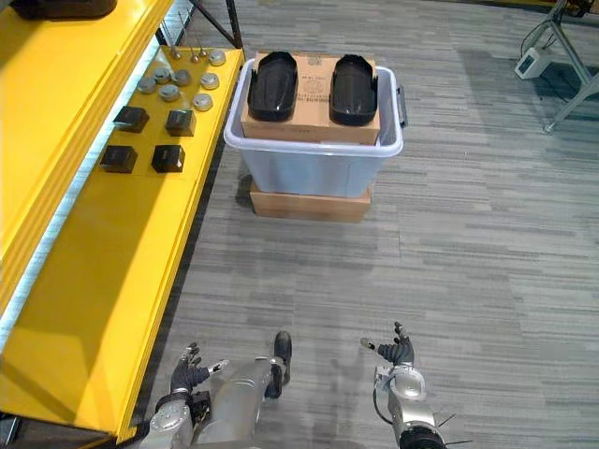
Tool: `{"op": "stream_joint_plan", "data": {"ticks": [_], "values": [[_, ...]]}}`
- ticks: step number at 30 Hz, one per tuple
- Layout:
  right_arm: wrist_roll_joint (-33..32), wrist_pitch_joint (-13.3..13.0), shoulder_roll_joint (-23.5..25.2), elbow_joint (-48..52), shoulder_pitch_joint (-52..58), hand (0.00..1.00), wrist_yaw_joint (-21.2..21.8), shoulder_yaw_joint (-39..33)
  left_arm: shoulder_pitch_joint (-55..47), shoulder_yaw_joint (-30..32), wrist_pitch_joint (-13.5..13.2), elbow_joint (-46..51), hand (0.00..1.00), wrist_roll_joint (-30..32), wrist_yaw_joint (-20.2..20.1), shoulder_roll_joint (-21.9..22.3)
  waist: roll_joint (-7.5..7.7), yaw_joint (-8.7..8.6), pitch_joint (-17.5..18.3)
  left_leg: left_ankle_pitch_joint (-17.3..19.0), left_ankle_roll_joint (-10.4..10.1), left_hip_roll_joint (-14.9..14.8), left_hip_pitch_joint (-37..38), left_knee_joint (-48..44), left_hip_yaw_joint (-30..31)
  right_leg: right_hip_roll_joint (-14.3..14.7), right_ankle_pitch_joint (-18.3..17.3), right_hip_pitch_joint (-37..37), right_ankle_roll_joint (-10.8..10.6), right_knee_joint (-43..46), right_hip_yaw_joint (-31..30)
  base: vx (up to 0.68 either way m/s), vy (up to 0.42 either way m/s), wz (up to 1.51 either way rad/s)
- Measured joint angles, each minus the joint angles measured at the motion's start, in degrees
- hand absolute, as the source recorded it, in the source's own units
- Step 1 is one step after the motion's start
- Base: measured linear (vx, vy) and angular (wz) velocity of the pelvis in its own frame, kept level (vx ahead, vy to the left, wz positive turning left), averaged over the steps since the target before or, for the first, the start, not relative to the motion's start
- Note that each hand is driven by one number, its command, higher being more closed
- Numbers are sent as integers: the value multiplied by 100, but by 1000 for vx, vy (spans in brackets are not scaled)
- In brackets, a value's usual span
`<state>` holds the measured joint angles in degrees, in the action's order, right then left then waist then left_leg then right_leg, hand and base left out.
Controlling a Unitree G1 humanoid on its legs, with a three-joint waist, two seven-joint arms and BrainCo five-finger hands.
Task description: Walk over and take plastic housings, then place them on the shelf
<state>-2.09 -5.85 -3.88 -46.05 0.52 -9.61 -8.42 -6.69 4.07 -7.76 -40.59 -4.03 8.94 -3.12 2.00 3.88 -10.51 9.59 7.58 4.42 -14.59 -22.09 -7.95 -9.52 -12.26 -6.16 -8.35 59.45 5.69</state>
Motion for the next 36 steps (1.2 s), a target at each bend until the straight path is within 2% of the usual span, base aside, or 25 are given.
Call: {"op": "stream_joint_plan", "data": {"ticks": [1,3,4,5,6,7,8,9,10,11,12,13,14,15,16,17,19,21,22,23,24,25,27,30,36], "values": [[3,-5,45,51,50,0,4,2,38,-1,3,26,0,-1,-2,-31,-7,-24,-3,132,8,-3,424,187,74,-37,-118,-340,214,249,210,527,122,15],[1,-15,64,116,140,0,30,3,96,-2,-2,125,0,-4,-6,-52,-36,-65,9,284,-24,-31,976,482,265,-60,-315,-873,529,-66,577,491,65,33],[1,-13,55,69,141,0,75,7,120,2,-17,139,0,-3,-6,-103,-54,-162,8,358,-47,-64,1272,626,404,-18,-361,-1078,544,-815,859,495,11,50],[0,-12,52,40,146,0,92,6,120,1,-19,134,0,-3,-8,-100,-88,-182,-11,402,-73,-73,1411,694,457,24,-357,-1199,541,-1301,966,515,-37,44],[-2,-10,51,-17,148,0,95,6,141,2,-18,108,0,0,-8,-107,-35,-197,19,501,-171,-105,1696,847,544,236,-147,-1391,448,-2727,986,535,-75,35],[-2,-7,52,-49,155,0,96,5,139,2,-18,57,0,11,-8,-152,-3,-234,48,551,-260,-117,1809,947,631,371,254,-1407,405,-3796,911,543,-93,41],[0,-5,53,-64,153,0,95,5,126,2,-19,24,0,18,-9,-177,39,-280,70,583,-318,-114,1895,1012,674,441,513,-1427,385,-4381,833,553,-139,64],[2,5,48,-95,157,0,90,-7,115,1,-10,-81,0,25,-10,-216,99,-332,87,690,-499,-117,2080,1068,854,533,1049,-1484,417,-4916,659,458,-142,60],[3,14,47,-100,176,0,90,-4,94,1,-8,-83,0,27,-9,-223,145,-339,118,749,-602,-134,2178,1074,929,551,1215,-1480,481,-5046,608,601,-222,71],[3,15,46,-106,231,0,95,-3,9,3,-9,-108,0,27,-8,-232,180,-340,178,885,-830,-183,2357,1035,1097,578,1741,-1400,790,-5091,556,763,-315,63],[4,14,6,-199,253,0,96,-10,-26,35,-10,-235,0,39,-8,-203,70,-334,292,969,-968,-342,2312,750,1277,693,2114,-1350,1133,-4989,629,639,-269,51],[3,25,-10,-255,214,0,97,-10,-24,72,-3,-261,0,39,-8,-165,-19,-299,307,974,-1015,-452,2173,410,1311,790,2063,-1299,1205,-4971,695,717,-307,38],[3,22,4,-218,83,0,98,28,-17,139,-3,-270,0,37,-4,-99,-173,-305,235,800,-1364,-621,1573,-1200,1289,1043,1838,-943,1298,-5136,798,534,-222,9],[-6,16,21,-148,58,0,98,66,-95,253,-3,-268,0,36,-6,-30,-264,-271,207,534,-1606,-841,1118,-2281,1235,1221,1768,-614,1364,-5316,790,632,-256,-1],[-6,12,43,-148,24,0,97,90,-122,292,-5,-269,0,35,-6,-5,-293,-235,207,559,-1583,-960,925,-2831,1167,1341,1729,-405,1413,-5406,760,491,-154,-41],[-12,-2,74,-145,-17,0,95,135,-148,285,-1,-280,0,35,-7,15,-273,-124,212,651,-1429,-1127,684,-3337,1000,1446,1655,-58,1472,-5511,671,454,-121,-48],[-24,-22,53,-148,-68,0,89,89,-114,240,-12,-269,0,23,-12,128,-193,-43,201,758,-1259,-1161,359,-2990,864,1399,1639,295,1485,-5645,498,405,-83,-44],[-72,-33,13,-148,-83,0,85,-52,-83,207,-26,-265,0,22,-14,222,-197,3,205,783,-1299,-1152,191,-1809,959,1321,1573,562,1379,-5882,346,344,7,-51],[-73,-35,-52,-198,-62,0,84,-121,-84,156,-25,-295,0,20,-14,244,-303,-8,240,649,-1422,-1167,226,-831,1124,1334,1500,631,1268,-5982,337,259,72,-40],[-72,-29,-116,-219,-37,0,81,-144,-77,90,-25,-325,0,20,-14,251,-410,-18,269,380,-1447,-1214,244,-300,1249,1376,1467,630,1216,-5989,335,216,160,-28],[-70,-21,-203,-273,-4,0,76,-263,8,6,-28,-441,0,21,-16,256,-569,-73,254,-116,-1327,-1284,251,125,1330,1434,1395,660,1117,-5977,313,153,165,-9],[-71,11,-199,-306,43,0,57,-311,69,5,-22,-532,0,21,-11,223,-546,-82,250,-142,-1305,-1230,323,222,1311,1373,1387,678,1092,-5958,290,170,186,-2],[-74,14,-140,-307,248,0,33,-439,110,1,-23,-698,0,26,-12,101,-389,-167,275,-261,-1167,-1048,603,694,1189,1128,1221,650,867,-5822,172,134,137,-3],[-133,12,-112,-312,342,0,-27,-513,105,0,-22,-727,0,33,-13,-38,-240,-161,328,-373,-1036,-896,750,1071,924,932,1148,487,766,-5751,-39,95,119,-28],[-325,11,-166,-179,325,0,-48,-1102,8,4,-24,-662,0,61,-15,-325,-135,-165,365,-366,-963,-712,963,1352,620,736,1097,438,597,-5761,-357,78,97,-22]]}}
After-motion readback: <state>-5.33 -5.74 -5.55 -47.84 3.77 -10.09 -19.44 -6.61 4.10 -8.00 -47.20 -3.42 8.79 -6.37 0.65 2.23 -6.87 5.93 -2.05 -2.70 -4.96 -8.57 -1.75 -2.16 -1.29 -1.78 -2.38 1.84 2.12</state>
